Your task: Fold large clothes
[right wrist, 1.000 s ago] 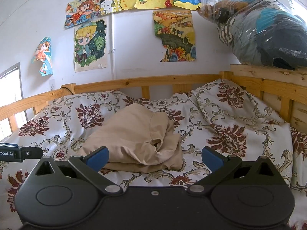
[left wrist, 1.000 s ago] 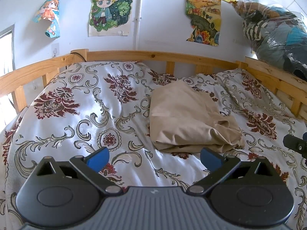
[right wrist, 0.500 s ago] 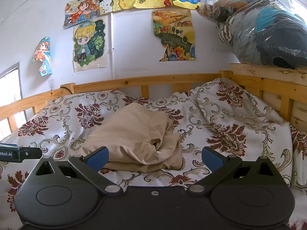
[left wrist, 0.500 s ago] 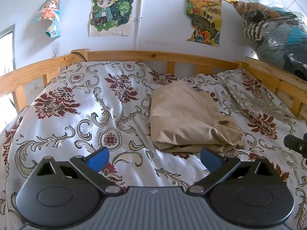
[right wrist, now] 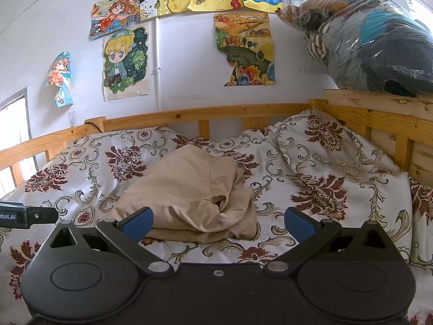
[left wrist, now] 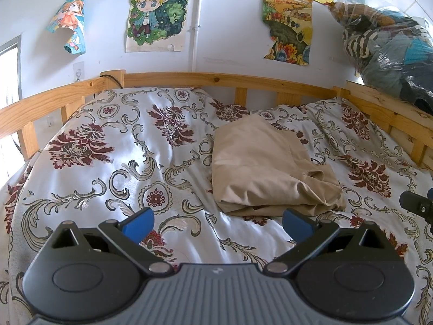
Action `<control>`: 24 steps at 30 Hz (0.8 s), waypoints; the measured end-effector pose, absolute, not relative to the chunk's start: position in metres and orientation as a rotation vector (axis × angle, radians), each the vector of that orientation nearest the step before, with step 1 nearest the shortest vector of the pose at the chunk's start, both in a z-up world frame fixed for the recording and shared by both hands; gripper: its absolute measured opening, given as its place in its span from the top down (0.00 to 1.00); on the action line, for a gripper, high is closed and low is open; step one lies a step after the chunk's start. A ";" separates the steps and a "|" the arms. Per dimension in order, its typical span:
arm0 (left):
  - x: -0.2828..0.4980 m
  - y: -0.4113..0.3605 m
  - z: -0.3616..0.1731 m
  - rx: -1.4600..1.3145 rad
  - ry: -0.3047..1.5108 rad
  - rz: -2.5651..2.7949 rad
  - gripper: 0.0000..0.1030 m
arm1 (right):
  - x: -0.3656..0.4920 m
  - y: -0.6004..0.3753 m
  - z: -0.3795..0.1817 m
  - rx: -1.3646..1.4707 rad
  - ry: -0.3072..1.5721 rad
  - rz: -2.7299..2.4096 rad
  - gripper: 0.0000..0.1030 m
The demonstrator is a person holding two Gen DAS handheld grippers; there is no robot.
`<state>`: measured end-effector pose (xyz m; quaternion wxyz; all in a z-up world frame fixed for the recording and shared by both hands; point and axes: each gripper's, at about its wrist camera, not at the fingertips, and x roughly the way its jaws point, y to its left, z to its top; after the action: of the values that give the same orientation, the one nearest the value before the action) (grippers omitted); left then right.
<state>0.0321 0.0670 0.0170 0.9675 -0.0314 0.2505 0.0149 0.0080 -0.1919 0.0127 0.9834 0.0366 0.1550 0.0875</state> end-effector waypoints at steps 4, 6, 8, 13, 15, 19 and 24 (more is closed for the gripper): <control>0.032 0.067 0.017 -0.063 0.506 0.031 0.01 | 0.008 -0.192 0.013 0.074 0.312 0.177 0.01; 0.032 0.067 0.017 -0.064 0.506 0.030 0.01 | 0.008 -0.192 0.013 0.073 0.312 0.177 0.01; 0.032 0.067 0.017 -0.063 0.505 0.031 0.01 | 0.008 -0.192 0.013 0.074 0.312 0.176 0.01; 0.032 0.068 0.017 -0.062 0.505 0.030 0.01 | 0.008 -0.193 0.013 0.074 0.312 0.177 0.01; 0.032 0.067 0.017 -0.063 0.505 0.031 0.01 | 0.008 -0.193 0.013 0.073 0.313 0.177 0.01; 0.032 0.068 0.017 -0.064 0.504 0.032 0.01 | 0.009 -0.193 0.014 0.073 0.313 0.177 0.01; 0.032 0.068 0.017 -0.062 0.503 0.032 0.01 | 0.009 -0.193 0.012 0.077 0.316 0.175 0.01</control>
<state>0.0316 0.0678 0.0175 0.9679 -0.0308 0.2490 0.0161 0.0086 -0.1932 0.0118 0.9830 0.0383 0.1571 0.0870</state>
